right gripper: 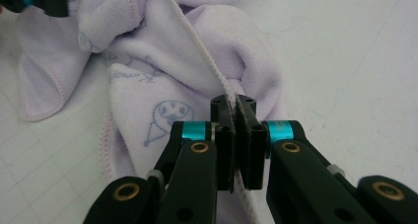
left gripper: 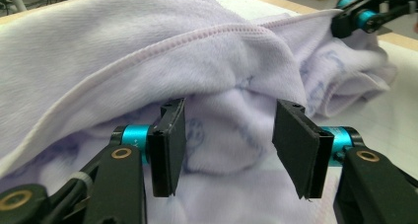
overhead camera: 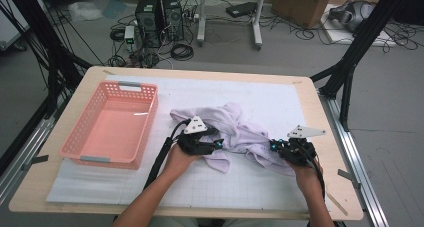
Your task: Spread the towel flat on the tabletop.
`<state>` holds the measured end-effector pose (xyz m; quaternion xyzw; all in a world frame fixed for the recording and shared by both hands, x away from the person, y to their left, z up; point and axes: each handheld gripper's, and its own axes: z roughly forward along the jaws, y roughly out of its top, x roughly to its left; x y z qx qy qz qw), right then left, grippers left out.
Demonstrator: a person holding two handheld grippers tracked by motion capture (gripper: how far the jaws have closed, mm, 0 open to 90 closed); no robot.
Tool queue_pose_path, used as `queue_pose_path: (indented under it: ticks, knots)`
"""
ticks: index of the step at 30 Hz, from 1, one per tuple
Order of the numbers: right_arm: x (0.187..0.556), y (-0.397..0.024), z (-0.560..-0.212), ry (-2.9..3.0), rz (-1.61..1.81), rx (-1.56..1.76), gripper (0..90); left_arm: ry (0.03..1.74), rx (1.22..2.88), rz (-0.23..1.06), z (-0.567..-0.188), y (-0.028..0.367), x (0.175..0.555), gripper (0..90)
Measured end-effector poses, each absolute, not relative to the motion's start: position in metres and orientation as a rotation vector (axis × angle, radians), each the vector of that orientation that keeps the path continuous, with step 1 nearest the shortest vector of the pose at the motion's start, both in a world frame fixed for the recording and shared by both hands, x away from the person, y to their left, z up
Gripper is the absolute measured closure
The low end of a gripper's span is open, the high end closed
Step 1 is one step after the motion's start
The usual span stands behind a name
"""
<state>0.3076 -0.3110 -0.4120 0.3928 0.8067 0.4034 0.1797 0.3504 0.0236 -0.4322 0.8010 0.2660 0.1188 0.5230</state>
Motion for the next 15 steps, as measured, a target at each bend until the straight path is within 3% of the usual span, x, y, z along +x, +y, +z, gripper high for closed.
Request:
queue_pose_path:
  ticks: [5,9,10,15]
  knots:
    - [0.304,-0.311,-0.412,2.305,1.15,1.085,86.9,0.684,1.924,0.299,-0.435,0.011,0.362,47.2]
    - [0.301,-0.315,-0.412,2.304,1.147,1.09,87.0,0.802,1.854,0.345,-0.438,0.017,0.372,77.4]
    - [0.3,-0.317,-0.413,2.305,1.143,1.09,87.0,0.823,1.835,0.345,-0.438,0.019,0.374,81.1]
    - [0.293,-0.325,-0.416,2.328,1.09,1.112,87.6,0.883,1.753,0.389,-0.431,0.036,0.38,83.0]
